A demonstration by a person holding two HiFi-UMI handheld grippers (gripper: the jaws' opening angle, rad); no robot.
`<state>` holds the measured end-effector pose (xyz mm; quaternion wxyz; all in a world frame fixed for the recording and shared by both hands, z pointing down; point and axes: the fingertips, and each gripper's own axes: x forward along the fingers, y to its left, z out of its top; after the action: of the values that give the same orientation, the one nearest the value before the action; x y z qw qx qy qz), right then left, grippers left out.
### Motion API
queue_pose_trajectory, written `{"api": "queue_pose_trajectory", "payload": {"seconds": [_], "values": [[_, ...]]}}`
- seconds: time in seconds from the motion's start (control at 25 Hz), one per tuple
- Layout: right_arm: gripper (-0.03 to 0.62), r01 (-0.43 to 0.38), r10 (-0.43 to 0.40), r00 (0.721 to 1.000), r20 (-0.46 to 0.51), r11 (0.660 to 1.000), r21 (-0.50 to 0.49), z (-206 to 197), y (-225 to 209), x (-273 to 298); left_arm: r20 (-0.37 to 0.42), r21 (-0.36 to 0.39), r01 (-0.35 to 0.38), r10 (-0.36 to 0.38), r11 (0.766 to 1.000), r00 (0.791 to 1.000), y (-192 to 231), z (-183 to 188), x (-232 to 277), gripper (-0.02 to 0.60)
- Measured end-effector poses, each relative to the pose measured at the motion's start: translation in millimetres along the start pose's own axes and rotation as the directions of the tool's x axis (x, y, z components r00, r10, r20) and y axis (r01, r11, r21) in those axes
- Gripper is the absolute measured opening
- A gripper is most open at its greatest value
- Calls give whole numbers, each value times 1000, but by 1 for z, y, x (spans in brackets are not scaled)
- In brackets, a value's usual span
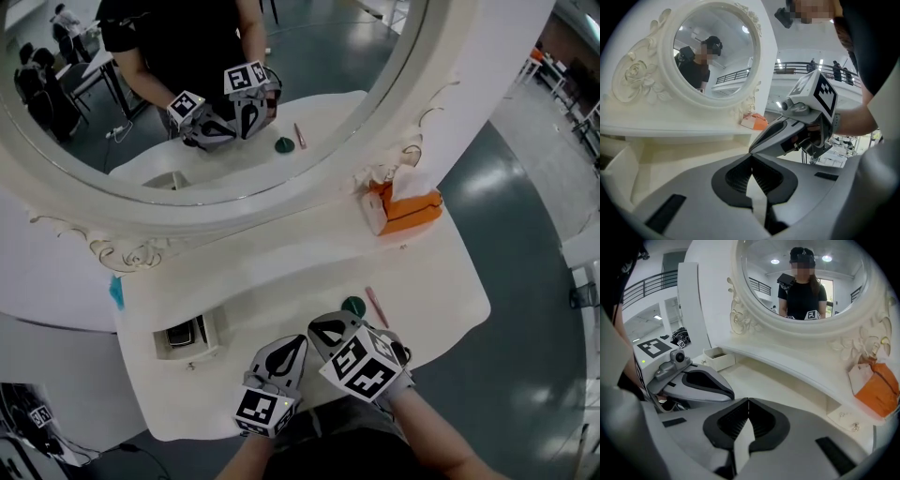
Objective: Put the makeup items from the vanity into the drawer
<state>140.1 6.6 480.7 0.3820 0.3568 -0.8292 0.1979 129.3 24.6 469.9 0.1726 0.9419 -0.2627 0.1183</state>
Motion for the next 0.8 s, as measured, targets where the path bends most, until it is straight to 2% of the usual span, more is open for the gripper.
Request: {"api": "queue_pose_trajectory", "payload": {"seconds": [0.48,0.68,0.8], "values": [[23,65,-63,997,-38,996,68,-32,-39,-12,-27,5,59,-59,998,998,-17,0,39,14],[25,112,-106,991,-86,991,68,-48,-57,-14,-38,13,70,-70,997,997,-19,1,51,14],[26,108,-99,989,-113,991,74,-56,-63,-13,-44,17,75,-74,997,996,-20,1,58,14]]}}
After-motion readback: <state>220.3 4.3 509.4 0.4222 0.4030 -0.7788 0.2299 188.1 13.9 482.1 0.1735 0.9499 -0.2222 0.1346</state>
